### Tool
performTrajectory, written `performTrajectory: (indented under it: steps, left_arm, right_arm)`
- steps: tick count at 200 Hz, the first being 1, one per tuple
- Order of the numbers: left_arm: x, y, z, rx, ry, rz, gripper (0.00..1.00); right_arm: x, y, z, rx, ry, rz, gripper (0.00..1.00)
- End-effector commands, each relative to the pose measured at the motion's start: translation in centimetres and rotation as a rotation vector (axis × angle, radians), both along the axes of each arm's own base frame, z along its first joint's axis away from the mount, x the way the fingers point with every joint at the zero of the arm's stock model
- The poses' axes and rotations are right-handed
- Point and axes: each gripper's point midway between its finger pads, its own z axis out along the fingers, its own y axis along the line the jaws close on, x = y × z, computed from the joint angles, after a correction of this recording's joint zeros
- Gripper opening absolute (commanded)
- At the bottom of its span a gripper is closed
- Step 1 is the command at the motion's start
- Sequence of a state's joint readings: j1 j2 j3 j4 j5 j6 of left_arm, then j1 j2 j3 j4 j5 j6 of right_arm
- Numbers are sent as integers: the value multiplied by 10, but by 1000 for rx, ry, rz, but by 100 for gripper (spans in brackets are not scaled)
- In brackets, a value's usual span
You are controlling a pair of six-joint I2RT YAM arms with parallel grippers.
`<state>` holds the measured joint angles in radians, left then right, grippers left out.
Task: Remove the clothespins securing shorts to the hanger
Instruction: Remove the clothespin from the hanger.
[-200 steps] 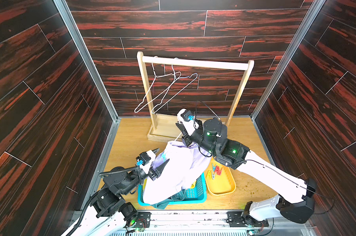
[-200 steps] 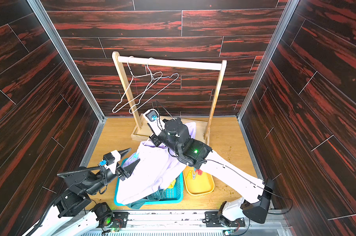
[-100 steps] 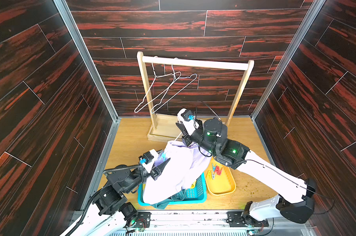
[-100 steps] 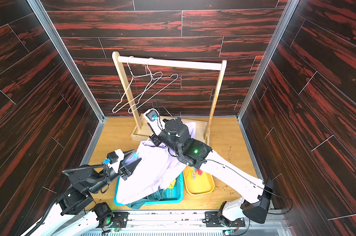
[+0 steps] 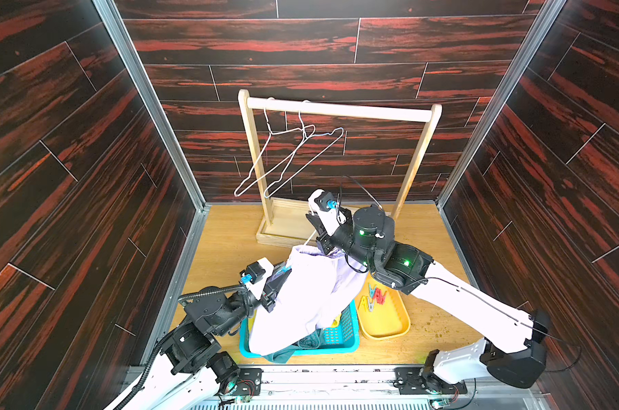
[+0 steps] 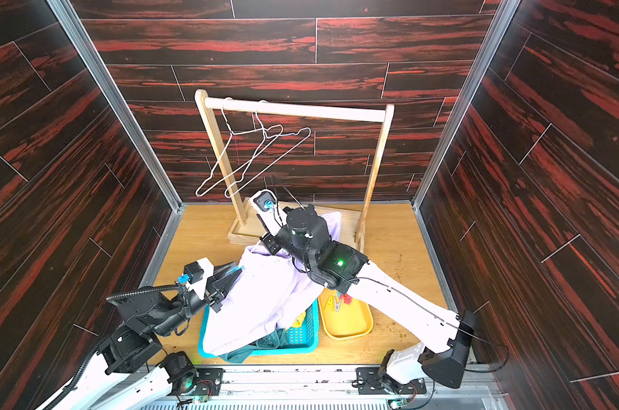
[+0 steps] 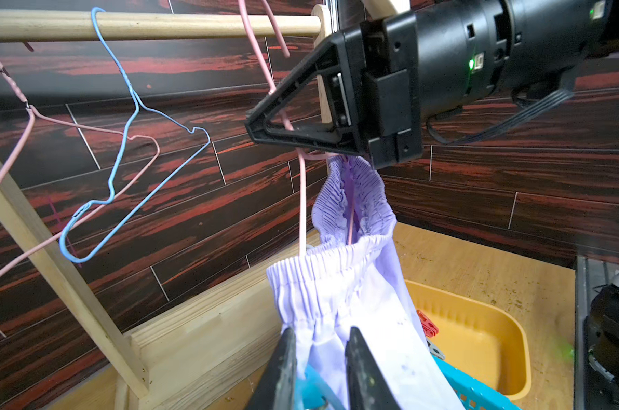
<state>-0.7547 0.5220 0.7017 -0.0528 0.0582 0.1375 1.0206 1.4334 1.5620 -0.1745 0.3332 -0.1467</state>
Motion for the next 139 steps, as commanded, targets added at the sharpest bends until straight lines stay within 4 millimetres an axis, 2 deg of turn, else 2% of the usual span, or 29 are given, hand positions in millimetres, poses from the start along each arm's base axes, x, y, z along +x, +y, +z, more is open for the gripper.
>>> performTrajectory:
  steps: [1, 13, 46, 87, 139]
  left_arm:
    - [0, -1, 4, -15, -4, 0, 20]
    - [0, -1, 3, -15, -1, 1, 18]
    - [1, 1, 3, -13, 6, 9, 0]
    - [0, 7, 8, -40, -2, 32, 0]
    - [-4, 38, 28, -148, -74, 139, 0]
  right_arm:
    - [-7, -16, 33, 90, -44, -9, 0]
    - [-7, -16, 32, 89, -43, -9, 0]
    - [-6, -15, 30, 87, -38, -9, 0]
    - [-5, -13, 27, 82, -33, -11, 0]
    - [-3, -11, 19, 73, -13, -15, 0]
